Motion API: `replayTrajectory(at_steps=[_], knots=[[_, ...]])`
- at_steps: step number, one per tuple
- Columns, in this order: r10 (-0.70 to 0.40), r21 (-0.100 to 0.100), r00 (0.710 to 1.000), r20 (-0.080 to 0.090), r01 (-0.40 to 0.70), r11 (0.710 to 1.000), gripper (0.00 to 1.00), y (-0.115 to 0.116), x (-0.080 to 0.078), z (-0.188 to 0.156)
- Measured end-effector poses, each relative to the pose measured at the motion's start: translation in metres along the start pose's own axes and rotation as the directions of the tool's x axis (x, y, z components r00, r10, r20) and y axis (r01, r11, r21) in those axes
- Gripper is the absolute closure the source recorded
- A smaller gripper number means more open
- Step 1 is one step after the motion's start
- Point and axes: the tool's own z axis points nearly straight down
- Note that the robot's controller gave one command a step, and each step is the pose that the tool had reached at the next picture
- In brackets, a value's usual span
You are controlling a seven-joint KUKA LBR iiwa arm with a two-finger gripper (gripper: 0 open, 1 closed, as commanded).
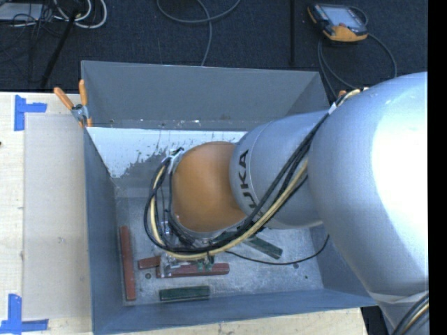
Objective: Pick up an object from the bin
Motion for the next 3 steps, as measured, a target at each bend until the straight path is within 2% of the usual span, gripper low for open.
replayTrajectory(at_steps=[1,2,3], knots=[[0.0,0.0,1.0,0.0,0.0,1.0,1.0,0.0,0.0,0.0],[-0.019,0.006,1.0,0.002,0.019,1.0,1.0,-0.009,0.005,-0.152],[-0.016,0.007,1.0,-0.001,0.016,1.0,0.0,-0.01,0.006,-0.151]])
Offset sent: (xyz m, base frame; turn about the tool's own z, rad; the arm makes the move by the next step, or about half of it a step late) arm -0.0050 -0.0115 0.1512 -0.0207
